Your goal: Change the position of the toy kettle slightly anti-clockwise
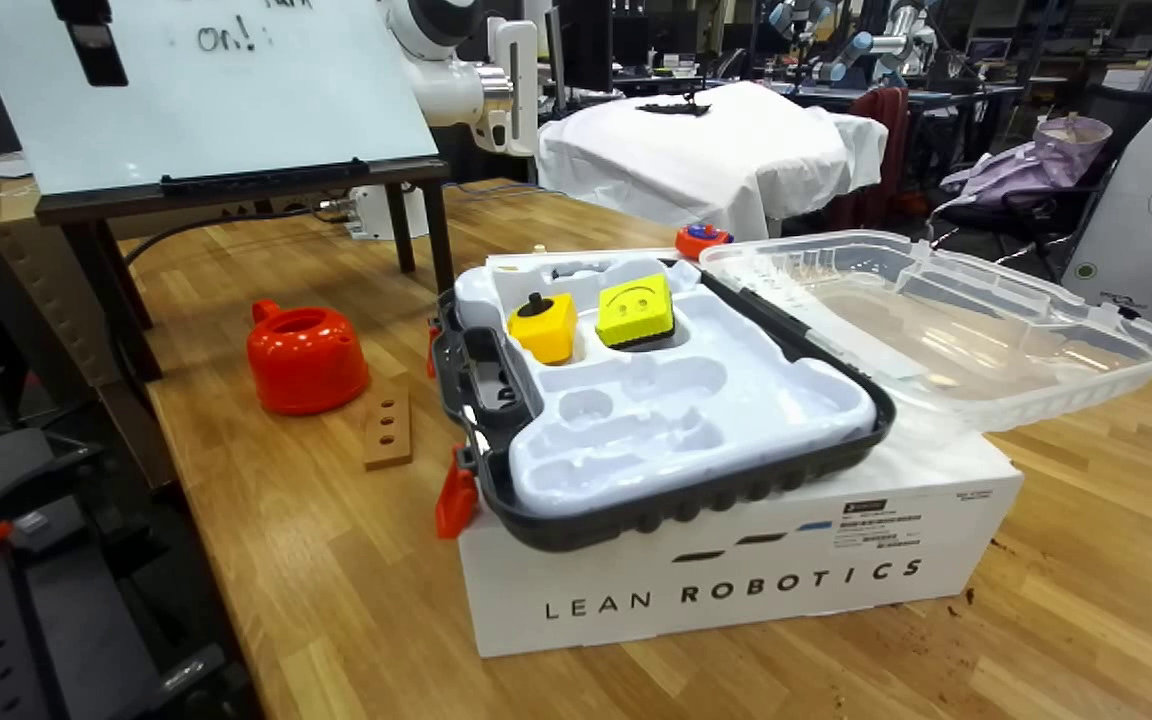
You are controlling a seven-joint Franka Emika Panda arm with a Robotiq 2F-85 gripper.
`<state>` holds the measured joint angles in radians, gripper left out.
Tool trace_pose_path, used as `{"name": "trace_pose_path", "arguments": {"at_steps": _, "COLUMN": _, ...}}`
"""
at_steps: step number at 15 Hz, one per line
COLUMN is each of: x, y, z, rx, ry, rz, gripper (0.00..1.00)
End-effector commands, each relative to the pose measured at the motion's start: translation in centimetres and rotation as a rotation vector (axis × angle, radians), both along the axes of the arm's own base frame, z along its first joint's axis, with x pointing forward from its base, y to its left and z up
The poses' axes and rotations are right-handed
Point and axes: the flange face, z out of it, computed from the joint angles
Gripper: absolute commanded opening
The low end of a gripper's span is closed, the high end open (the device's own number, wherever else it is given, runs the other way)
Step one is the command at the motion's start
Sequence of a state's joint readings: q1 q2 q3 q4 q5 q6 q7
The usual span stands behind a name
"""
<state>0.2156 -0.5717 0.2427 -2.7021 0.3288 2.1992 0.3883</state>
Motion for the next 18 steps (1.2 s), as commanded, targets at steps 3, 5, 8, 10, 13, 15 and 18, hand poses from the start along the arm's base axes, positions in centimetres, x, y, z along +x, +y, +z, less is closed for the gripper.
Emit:
{"name": "trace_pose_path", "arguments": {"at_steps": 3, "x": 0.8, "y": -0.4, "z": -1.1, "rx": -0.008, "ry": 0.043, "rz": -0.12, "gripper": 1.0}}
{"name": "trace_pose_path", "arguments": {"at_steps": 5, "x": 1.3, "y": -0.3, "z": -1.4, "rx": -0.007, "ry": 0.055, "rz": -0.161, "gripper": 1.0}}
{"name": "trace_pose_path", "arguments": {"at_steps": 8, "x": 1.4, "y": -0.3, "z": -1.4, "rx": -0.006, "ry": 0.056, "rz": -0.171, "gripper": 1.0}}
{"name": "trace_pose_path", "arguments": {"at_steps": 10, "x": 1.4, "y": -0.3, "z": -1.4, "rx": -0.006, "ry": 0.056, "rz": -0.172, "gripper": 1.0}}
{"name": "trace_pose_path", "arguments": {"at_steps": 13, "x": 1.4, "y": -0.3, "z": -1.4, "rx": -0.006, "ry": 0.056, "rz": -0.172, "gripper": 1.0}}
{"name": "trace_pose_path", "arguments": {"at_steps": 15, "x": 1.7, "y": -0.4, "z": -1.5, "rx": -0.006, "ry": 0.049, "rz": -0.201, "gripper": 1.0}}
{"name": "trace_pose_path", "arguments": {"at_steps": 18, "x": 2.5, "y": -0.5, "z": -2.2, "rx": 0.025, "ry": 0.09, "rz": -0.24, "gripper": 1.0}}
